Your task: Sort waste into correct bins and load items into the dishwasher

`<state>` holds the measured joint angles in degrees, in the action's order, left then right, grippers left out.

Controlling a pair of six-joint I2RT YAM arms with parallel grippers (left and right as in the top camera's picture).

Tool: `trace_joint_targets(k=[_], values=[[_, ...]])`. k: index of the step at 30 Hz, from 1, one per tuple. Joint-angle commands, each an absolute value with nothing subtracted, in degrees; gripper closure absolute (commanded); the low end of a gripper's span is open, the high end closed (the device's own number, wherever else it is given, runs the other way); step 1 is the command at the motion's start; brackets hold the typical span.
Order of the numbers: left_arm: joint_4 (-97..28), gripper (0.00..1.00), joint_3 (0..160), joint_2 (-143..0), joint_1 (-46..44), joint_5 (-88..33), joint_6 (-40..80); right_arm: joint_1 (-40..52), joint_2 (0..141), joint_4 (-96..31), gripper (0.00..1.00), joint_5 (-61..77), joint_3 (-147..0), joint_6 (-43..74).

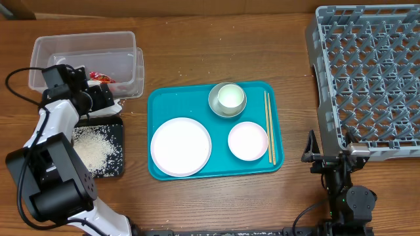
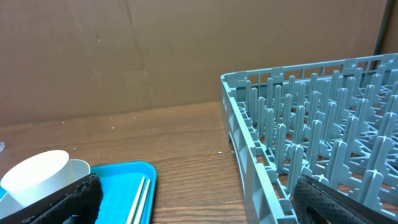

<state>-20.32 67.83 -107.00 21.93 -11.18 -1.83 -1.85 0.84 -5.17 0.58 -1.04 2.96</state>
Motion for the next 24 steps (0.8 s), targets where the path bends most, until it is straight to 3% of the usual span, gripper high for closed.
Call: trace_joint_targets(k=[1, 3, 9, 15, 24], values=[[-18.1, 0.18, 68.0, -107.6, 21.2, -13.1, -3.4, -2.0, 0.2, -4.8, 0.00, 0.0, -0.5, 2.8], [-18.0, 0.24, 68.0, -107.6, 21.2, -13.1, -3.4, -2.0, 0.2, -4.8, 0.00, 0.0, -0.5, 2.8], [-18.2, 0.26, 68.0, -107.6, 21.2, -12.9, -3.4, -2.0, 0.2, -4.8, 0.00, 0.0, -0.5, 2.8], [-19.4, 0.38, 68.0, -107.6, 21.2, -12.9, -3.5, -2.0, 0.2, -4.8, 0.00, 0.0, -0.5, 2.8], [-20.9, 0.37, 67.6, -107.6, 21.2, -11.9, -3.5, -2.0, 0.2, -4.8, 0.00, 0.0, -0.5, 2.8]])
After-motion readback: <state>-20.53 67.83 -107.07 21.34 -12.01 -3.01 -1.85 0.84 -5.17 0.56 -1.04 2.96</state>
